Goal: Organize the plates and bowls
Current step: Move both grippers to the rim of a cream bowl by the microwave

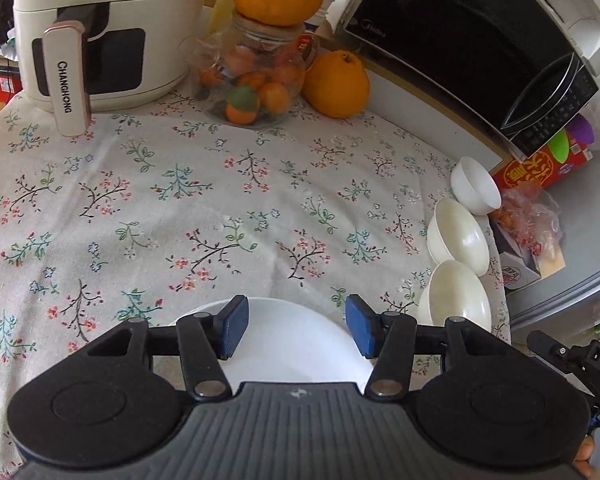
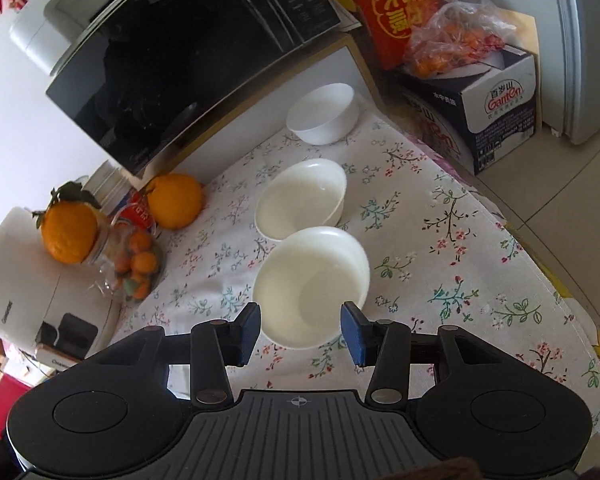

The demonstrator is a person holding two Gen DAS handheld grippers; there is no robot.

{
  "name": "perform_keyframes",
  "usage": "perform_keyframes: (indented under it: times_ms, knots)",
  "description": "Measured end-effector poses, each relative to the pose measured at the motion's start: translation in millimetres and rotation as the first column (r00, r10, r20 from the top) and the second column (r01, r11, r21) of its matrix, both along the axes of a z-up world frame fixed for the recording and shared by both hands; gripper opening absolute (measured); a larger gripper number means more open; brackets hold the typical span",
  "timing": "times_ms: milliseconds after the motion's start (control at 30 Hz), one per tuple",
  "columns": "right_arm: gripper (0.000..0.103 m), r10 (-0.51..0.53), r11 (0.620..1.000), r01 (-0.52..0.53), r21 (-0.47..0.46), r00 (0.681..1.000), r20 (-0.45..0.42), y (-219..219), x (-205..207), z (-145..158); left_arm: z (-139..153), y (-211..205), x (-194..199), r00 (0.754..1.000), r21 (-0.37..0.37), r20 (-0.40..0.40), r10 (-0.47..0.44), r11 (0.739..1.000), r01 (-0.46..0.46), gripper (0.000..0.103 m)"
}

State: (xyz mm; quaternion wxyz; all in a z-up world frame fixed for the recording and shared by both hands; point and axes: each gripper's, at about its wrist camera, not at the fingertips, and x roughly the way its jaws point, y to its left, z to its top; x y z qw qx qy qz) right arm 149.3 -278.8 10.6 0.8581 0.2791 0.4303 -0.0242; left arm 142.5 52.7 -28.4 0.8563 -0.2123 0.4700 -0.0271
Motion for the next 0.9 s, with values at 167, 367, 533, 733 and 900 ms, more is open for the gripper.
perform_keyframes:
  times_ms: [167,367,533,733,900]
  knots:
    - [0.050,-0.046,0.999,0.046,-0.012,0.999,-0.029,-24,52,6,18,-40,47,0.996,-0.018,0.020,-0.088,0.996,0.088,0.061]
    - [0.056,-0.124,0.990,0.131,0.054,0.986,-0.109,-63,119,-15,15,-91,119,0.994,-0.006,0.028,-0.102,0.995,0.102,0.068]
    - [0.056,-0.177,0.983,0.181,0.022,0.978,-0.112,-91,155,-36,4,-135,167,0.990,-0.013,0.045,-0.137,0.990,0.138,0.074]
    - [0.057,-0.181,0.978,0.186,0.093,0.982,-0.060,-103,187,-56,-14,-179,216,0.984,0.031,0.066,-0.166,0.986,0.164,0.076]
    - [0.057,-0.184,0.975,0.183,0.129,0.983,-0.003,-101,211,-61,-24,-204,239,0.976,0.087,0.094,-0.197,0.978,0.189,0.075]
